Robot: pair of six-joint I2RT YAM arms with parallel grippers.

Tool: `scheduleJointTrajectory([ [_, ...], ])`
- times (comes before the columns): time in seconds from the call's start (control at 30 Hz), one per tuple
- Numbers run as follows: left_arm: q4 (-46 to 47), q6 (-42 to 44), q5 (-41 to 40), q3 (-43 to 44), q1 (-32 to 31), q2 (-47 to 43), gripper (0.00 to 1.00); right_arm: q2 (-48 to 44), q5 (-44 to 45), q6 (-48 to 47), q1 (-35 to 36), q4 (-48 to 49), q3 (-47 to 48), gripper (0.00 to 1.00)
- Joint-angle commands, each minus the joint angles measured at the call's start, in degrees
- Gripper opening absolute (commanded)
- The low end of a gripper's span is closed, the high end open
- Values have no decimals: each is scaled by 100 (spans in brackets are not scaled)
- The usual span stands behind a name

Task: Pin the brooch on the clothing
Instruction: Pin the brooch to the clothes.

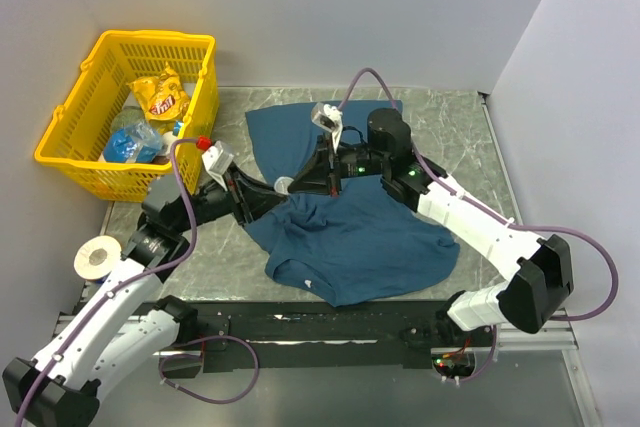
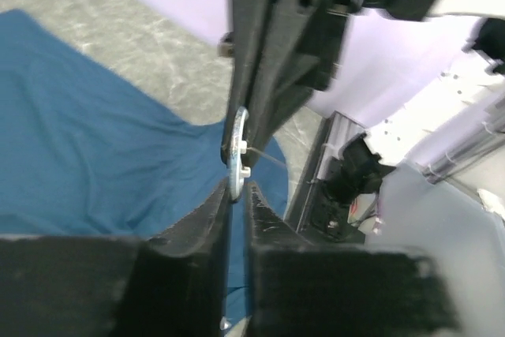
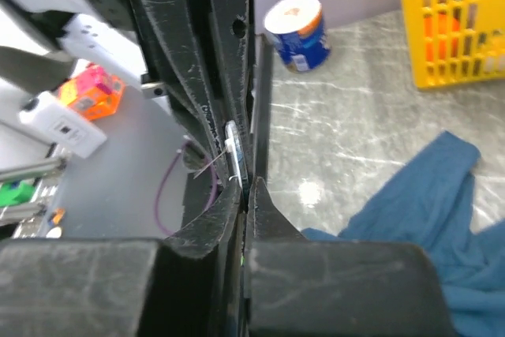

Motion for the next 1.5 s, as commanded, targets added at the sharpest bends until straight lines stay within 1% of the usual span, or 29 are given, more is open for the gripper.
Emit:
scheduleJointTrajectory([
  [0.0,-773,180,-933,616,-44,117,54,-262,1898,-977,28,-797,345,0],
  [0.03,-1003,215,-1129,739,-44,162,62,-315,2198,-1136,45,-851,319,0],
  [0.07,-1171,276,-1236,836,-44,197,68,-376,2932,-1485,45,-887,275,0],
  [0.1,-1277,303,-1289,1003,-44,258,76,-516,3183,-1663,71,-861,231,0],
  [0.17,-1427,277,-1290,1144,-35,276,79,-657,3613,-2041,107,-712,3,0],
  [0.2,-1410,225,-1272,1232,-35,276,84,-789,3981,-2164,133,-589,-85,0],
  [0.23,-1479,172,-1472,1302,-35,294,87,-842,4246,-2305,177,-432,-216,0],
  [0.27,-1549,24,-1622,1399,-35,329,89,-878,4527,-2593,343,-387,-252,0],
  [0.3,-1646,5,-1684,1626,-26,451,91,-904,5052,-2762,449,-351,-287,0],
  [0.37,-1883,-144,-1623,1891,0,636,91,-870,5591,-3243,825,-132,-358,0],
  [0.4,-1971,-197,-1580,2205,0,863,91,-852,6133,-3403,941,-18,-393,0],
  [0.47,-2165,-390,-1500,2619,17,1171,91,-817,6724,-3955,1361,499,-586,0],
  [0.5,-2209,-478,-1518,2743,44,1277,91,-808,7327,-4176,1529,737,-787,0],
  [0.53,-2322,-601,-1492,2866,70,1348,91,-773,7655,-4648,1670,1357,-893,0],
  [0.57,-2367,-663,-1483,3050,96,1488,91,-746,7928,-4931,1941,1667,-998,0],
  [0.6,-2368,-733,-1457,3122,140,1533,91,-711,8505,-5247,2074,2053,-1243,0],
  [0.63,-2368,-873,-1404,3175,236,1577,91,-589,8772,-5982,2189,3014,-1376,0],
  [0.7,-2385,-988,-1264,3298,351,1656,90,-361,9256,-6898,2504,4309,-1744,0],
  [0.73,-2411,-1084,-1211,3316,465,1682,90,-64,9580,-7921,2602,4925,-1816,0],
  [0.77,-2385,-1120,-1036,3359,518,1735,89,131,9697,-8453,2681,6410,-1895,0],
  [0.8,-2385,-1155,-965,3368,553,1770,88,350,9750,-8981,2804,7078,-1922,0],
  [0.83,-2376,-1225,-903,3386,606,1797,88,831,9759,-10030,2857,7720,-1896,0],
  [0.87,-2341,-1243,-798,3386,624,1858,86,1106,9681,-10571,2901,9092,-1844,0],
  [0.93,-2368,-1261,-710,3421,668,1937,85,1668,9689,-11468,2972,9097,-1528,0],
  [1.07,-2358,-1235,-683,3456,703,2034,81,1575,9610,-11254,3104,9097,-1509,0],
  [1.2,-2648,-1121,-727,3579,712,2175,75,1592,9592,-11473,3148,9097,-1448,0],
  [1.3,-2990,-998,-928,3667,729,2280,74,1557,9531,-11526,3157,9097,-1448,0],
  [1.4,-3062,-927,-947,3641,747,2368,69,1592,9531,-11578,3183,9097,-1404,0],
  [1.47,-3009,-945,-955,3562,756,2412,63,1618,9557,-11596,3192,9097,-1386,0],
])
